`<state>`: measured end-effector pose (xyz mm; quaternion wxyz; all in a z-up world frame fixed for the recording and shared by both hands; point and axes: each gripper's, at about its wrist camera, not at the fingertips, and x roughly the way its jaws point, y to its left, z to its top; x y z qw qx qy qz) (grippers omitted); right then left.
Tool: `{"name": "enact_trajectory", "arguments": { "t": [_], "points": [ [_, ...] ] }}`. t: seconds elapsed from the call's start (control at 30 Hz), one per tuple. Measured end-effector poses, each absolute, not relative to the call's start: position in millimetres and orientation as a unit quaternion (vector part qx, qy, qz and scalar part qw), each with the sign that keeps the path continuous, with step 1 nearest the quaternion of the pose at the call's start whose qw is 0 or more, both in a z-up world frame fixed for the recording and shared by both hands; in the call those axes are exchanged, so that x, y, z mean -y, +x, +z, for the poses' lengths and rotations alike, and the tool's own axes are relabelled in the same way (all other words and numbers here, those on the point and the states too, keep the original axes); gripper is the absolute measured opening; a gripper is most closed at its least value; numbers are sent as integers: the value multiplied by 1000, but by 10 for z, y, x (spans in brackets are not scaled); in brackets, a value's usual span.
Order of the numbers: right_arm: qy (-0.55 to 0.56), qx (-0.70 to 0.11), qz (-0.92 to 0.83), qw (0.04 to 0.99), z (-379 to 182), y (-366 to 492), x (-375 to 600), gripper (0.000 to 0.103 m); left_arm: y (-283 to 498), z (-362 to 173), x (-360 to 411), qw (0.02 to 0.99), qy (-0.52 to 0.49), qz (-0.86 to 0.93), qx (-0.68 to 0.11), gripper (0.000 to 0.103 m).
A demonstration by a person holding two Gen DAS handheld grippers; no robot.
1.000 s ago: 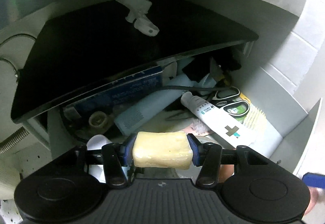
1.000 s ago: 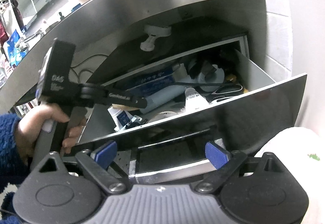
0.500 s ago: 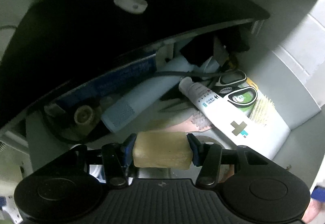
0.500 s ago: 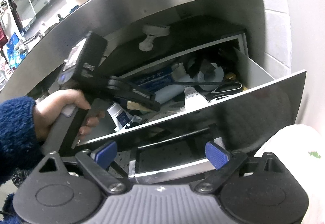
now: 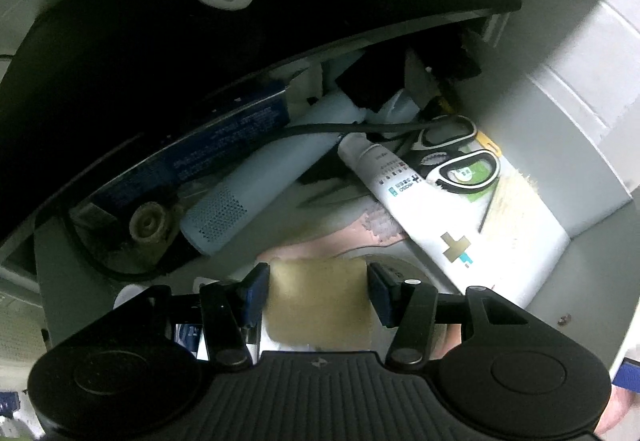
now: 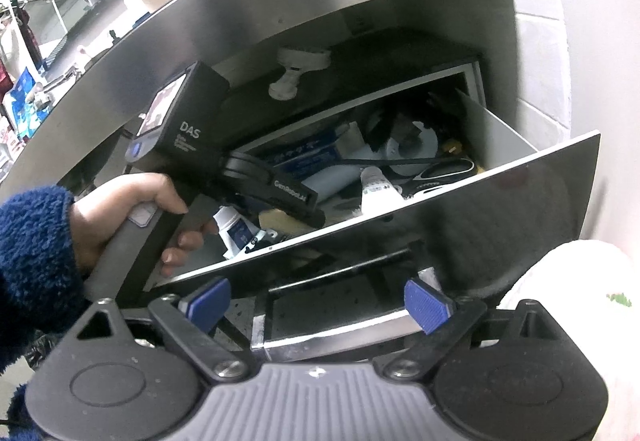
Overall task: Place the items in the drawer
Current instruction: 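Open the left tool to drop the sponge among the drawer items, then withdraw the left tool up out of the drawer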
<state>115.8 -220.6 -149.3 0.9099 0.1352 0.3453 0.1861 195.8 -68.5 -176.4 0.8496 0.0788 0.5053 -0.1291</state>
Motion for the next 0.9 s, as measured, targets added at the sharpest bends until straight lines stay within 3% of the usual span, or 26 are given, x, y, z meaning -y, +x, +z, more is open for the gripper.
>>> {"name": "enact_trajectory", "arguments": {
  "t": [0.37, 0.73, 0.9],
  "points": [
    [129, -342, 186, 912, -1485, 1162, 2200, 94, 1683, -1453, 663, 868, 79, -155, -466, 61],
    [109, -339, 190, 915, -1442, 1146, 2147, 94, 1094, -934, 537, 917, 82, -154, -358, 77],
    [86, -335, 192, 918, -1420, 1136, 2069, 94, 891, -724, 369, 933, 34, -136, -331, 83]
  ]
}}
